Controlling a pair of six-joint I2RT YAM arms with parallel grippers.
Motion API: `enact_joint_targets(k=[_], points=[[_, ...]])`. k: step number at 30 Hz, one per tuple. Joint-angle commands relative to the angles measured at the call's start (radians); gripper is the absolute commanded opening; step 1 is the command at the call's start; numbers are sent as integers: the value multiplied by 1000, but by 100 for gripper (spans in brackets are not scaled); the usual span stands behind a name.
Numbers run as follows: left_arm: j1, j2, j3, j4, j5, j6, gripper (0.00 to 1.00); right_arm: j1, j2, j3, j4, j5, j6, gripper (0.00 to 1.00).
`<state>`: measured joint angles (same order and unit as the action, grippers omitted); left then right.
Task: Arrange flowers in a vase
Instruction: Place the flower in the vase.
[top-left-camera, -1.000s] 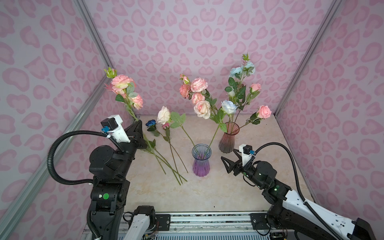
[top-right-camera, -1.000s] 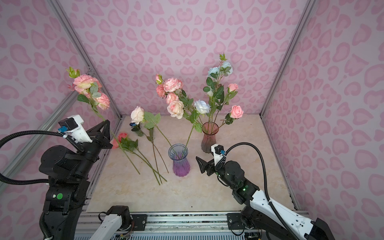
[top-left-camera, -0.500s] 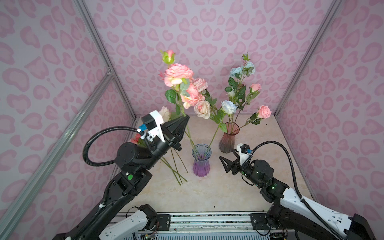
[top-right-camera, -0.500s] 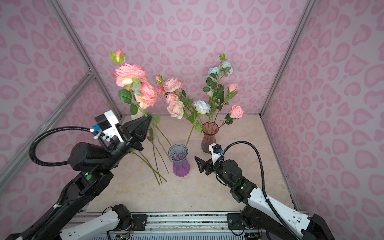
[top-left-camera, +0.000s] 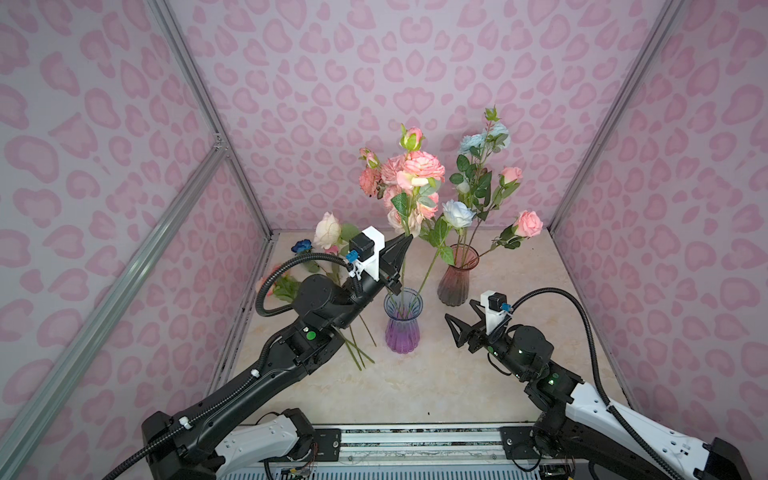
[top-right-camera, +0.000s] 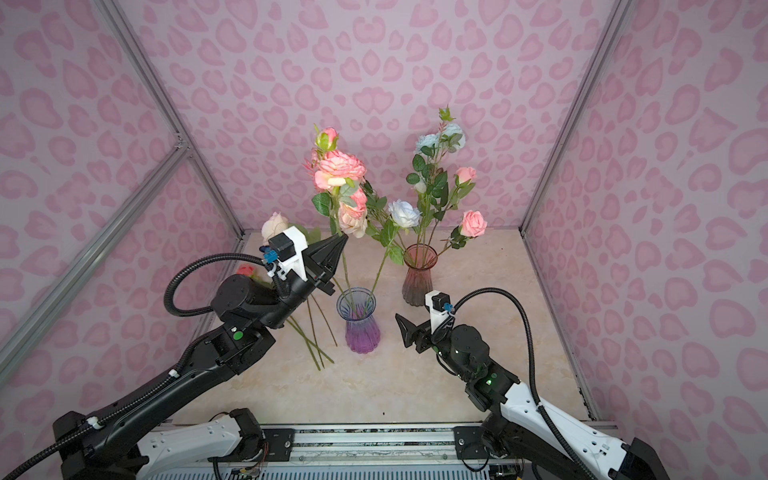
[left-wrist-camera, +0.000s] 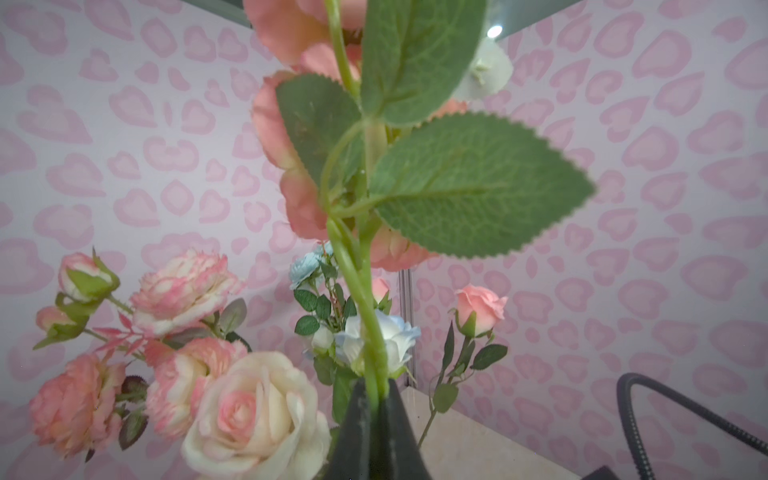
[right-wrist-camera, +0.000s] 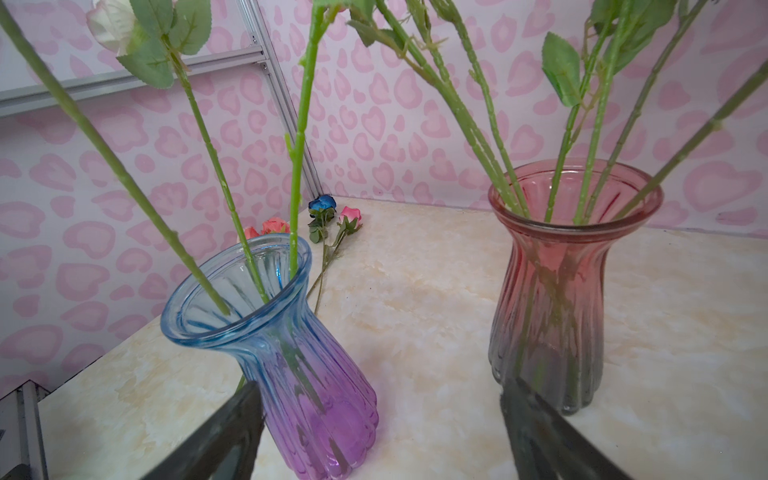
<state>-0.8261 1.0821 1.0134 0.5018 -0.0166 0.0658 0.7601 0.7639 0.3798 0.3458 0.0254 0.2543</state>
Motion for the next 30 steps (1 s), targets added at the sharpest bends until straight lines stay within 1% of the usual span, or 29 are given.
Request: enact_joint_targets(k=[1,4,6,8,12,13,17,20,23,24,26,27,28,29,30], points=[[-6,17,-38,34,-52,32,3,0,-4,-13,0,4,6,90],[-20,35,-64,15,-63,44,3,1,-4,-19,-5,4,11,90],[-34,47,-72,-3,-68,53,6,1,-6,-26,-1,5,16,90],[-43,52,-73,-35,-76,57,15,1,-11,-31,2,8,16,90],[-46,33,-94,-72,-114,46,26,2,-20,-32,-2,12,14,90],[-47,29,-100,-77,-122,38,32,1,-18,-31,-2,10,13,91],[-47,0,-104,-106,-147,27,33,1,-7,-25,3,4,16,90],[-47,-63,-109,-124,-197,25,33,1,0,-21,4,-5,16,90],[-47,-151,-149,-139,-297,29,32,1,5,-19,10,-11,14,91],[-46,-186,-177,-144,-357,17,31,1,5,-16,10,-13,11,90],[-33,-256,-243,-166,-525,-52,31,0,4,-12,5,-15,7,91],[-1,-294,-279,-208,-595,-120,35,1,2,-12,0,-15,4,91],[45,-329,-309,-284,-657,-217,43,1,0,-12,-1,-13,2,91],[106,-357,-326,-384,-671,-321,45,1,-1,-13,-1,-9,1,91],[194,-383,-348,-489,-645,-439,46,1,-3,-16,-1,-7,2,91]])
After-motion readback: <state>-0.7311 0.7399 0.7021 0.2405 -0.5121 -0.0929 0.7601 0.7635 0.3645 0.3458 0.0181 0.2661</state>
